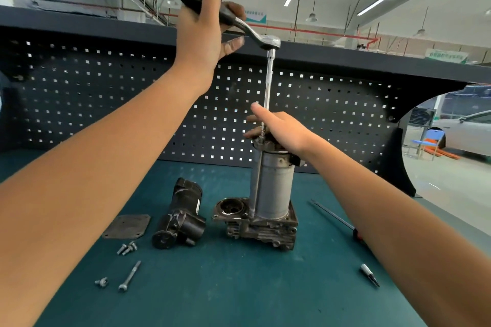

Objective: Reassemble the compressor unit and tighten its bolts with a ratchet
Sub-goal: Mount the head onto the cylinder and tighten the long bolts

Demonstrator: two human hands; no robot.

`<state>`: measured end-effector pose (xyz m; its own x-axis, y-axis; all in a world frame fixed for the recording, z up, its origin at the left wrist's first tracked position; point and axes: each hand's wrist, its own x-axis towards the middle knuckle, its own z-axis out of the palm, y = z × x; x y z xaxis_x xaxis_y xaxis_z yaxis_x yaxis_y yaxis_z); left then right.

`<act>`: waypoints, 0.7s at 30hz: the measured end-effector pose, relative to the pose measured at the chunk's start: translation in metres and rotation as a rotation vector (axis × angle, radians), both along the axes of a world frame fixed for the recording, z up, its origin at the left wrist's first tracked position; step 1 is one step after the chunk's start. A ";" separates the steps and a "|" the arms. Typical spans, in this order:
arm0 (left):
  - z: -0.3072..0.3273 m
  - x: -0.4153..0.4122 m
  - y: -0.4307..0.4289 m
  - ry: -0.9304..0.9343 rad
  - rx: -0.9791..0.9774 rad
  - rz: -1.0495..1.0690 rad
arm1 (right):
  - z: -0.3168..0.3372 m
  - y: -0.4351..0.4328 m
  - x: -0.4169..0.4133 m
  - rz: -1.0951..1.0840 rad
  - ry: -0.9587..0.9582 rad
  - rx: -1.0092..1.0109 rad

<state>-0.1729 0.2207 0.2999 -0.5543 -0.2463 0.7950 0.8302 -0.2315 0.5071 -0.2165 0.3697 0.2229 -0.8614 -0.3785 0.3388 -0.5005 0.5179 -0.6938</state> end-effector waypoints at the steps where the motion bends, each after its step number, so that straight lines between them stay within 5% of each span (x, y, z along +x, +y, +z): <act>1: 0.000 -0.001 0.000 0.002 -0.001 -0.003 | 0.000 0.002 0.000 0.026 -0.029 -0.069; 7: 0.000 -0.001 -0.004 -0.039 0.076 -0.088 | 0.000 0.012 0.001 0.241 -0.144 -0.495; 10: 0.000 0.005 0.000 -0.020 0.029 -0.031 | -0.002 0.015 -0.002 0.239 -0.068 -0.469; 16: -0.003 0.025 0.019 0.434 -0.513 0.423 | 0.001 0.012 -0.004 0.215 0.005 -0.416; 21: -0.004 0.024 0.015 0.404 -0.462 0.453 | 0.005 0.004 0.003 0.076 0.097 -0.085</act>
<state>-0.1486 0.2353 0.2961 -0.1226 0.0264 0.9921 0.9350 0.3382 0.1065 -0.2131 0.3734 0.2276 -0.7931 -0.4074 0.4529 -0.6027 0.4174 -0.6801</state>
